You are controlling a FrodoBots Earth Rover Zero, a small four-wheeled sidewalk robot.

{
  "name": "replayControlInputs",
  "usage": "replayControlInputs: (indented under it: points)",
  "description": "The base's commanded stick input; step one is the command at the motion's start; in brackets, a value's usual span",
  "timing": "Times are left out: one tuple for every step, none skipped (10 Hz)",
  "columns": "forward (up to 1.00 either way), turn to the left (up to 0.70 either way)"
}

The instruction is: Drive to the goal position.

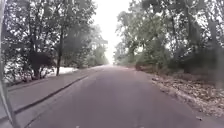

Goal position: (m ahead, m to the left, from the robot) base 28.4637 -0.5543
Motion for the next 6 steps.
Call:
replayControlInputs:
  points:
    - [0.7, 0.0]
    - [0.7, 0.0]
    - [0.7, 0.0]
    - [0.7, 0.0]
    - [0.7, 0.0]
    - [0.7, 0.0]
